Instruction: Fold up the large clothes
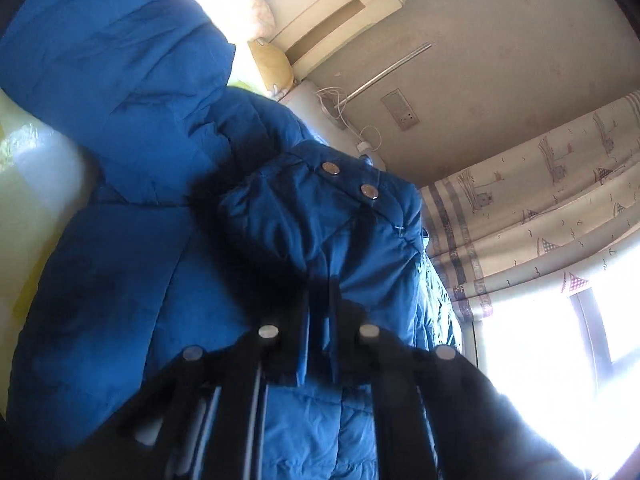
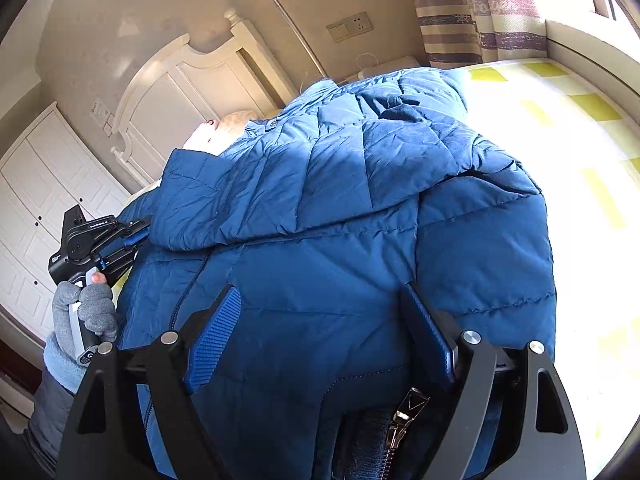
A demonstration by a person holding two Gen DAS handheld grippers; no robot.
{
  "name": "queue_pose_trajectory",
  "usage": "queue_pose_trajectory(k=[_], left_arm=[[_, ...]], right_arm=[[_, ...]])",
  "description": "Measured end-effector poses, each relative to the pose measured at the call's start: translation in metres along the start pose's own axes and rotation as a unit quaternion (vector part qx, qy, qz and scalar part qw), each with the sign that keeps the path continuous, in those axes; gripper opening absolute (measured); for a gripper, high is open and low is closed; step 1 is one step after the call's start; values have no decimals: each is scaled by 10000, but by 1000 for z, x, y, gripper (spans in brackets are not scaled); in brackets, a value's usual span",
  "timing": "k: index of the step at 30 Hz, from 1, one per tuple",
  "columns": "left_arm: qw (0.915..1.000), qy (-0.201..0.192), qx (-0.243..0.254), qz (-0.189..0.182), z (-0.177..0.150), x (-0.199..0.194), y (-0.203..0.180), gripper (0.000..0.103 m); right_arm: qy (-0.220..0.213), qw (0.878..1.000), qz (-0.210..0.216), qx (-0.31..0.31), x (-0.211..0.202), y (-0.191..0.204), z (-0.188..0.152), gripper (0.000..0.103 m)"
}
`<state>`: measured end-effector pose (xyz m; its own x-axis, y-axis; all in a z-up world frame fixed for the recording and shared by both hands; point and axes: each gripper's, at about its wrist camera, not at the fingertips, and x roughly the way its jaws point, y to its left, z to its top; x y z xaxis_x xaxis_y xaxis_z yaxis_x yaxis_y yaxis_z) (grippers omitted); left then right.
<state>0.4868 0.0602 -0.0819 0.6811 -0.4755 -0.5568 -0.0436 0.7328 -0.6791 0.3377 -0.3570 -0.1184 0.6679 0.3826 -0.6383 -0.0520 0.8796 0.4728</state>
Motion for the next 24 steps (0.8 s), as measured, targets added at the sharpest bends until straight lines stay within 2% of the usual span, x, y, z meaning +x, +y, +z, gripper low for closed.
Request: queue_pose_trajectory(k=[1, 2, 4, 5, 6, 7, 8, 10, 11, 12, 14, 16, 17, 18, 21, 22, 24], left_arm=[[9981, -263, 542, 100, 0, -11, -22, 4], [9917, -561, 1144, 175, -4, -27, -48, 3], [9702, -1112, 2133, 294, -11, -53, -96, 0], [9594, -1372, 2433, 377, -16, -66, -113, 0], [9531, -1548, 2544, 547, -18, -75, -121, 0], [9522, -1606, 2472, 795, -17, -79, -120, 0], [9560, -1528, 2285, 1021, -15, -80, -112, 0], [9651, -1115, 1850, 1479, -17, -68, -87, 1], [9676, -995, 1633, 1650, -18, -63, -67, 10], [9692, -939, 1467, 1743, -21, -60, -54, 28], [9724, -829, 1324, 1733, -21, -60, -29, 45], [9723, -738, 1383, 1734, -15, -58, -26, 60], [9686, -704, 1587, 1779, -13, -55, -29, 71], [9618, -690, 1874, 1874, -12, -47, -37, 76], [9358, -529, 2640, 2276, -16, -10, -51, 78], [9318, -359, 2761, 2329, -18, 5, -48, 78], [9292, 34, 2793, 2420, -29, 34, -32, 78]], right_arm=[[-1, 10000, -2, 0, 0, 0, 0, 79], [-1, 10000, 0, 4, 0, 1, 0, 79], [-3, 10000, 1, 5, 0, 1, 0, 79], [-3, 10000, 1, 6, 0, 1, 0, 79], [-4, 10000, 1, 6, 0, 1, 0, 80], [-6, 10000, 1, 7, 0, 1, 0, 80], [-8, 10000, 0, 8, 0, 1, 0, 80], [-21, 10000, 0, 14, 0, 1, 0, 80], [-21, 10000, 6, 16, 0, 1, 0, 80], [-18, 10000, 12, 14, 0, 1, 0, 80], [-12, 10000, 19, 6, 0, 1, 0, 81], [-13, 10000, 13, 1, 0, 1, 0, 81], [-14, 10000, 6, -4, 0, 1, 0, 81], [-12, 10000, -5, -10, 0, 1, 0, 81], [-11, 10000, -61, -34, 1, 2, 1, 81], [-11, 9999, -105, -55, 1, 3, 1, 80], [24, 9997, -203, -120, 2, 6, 1, 80]])
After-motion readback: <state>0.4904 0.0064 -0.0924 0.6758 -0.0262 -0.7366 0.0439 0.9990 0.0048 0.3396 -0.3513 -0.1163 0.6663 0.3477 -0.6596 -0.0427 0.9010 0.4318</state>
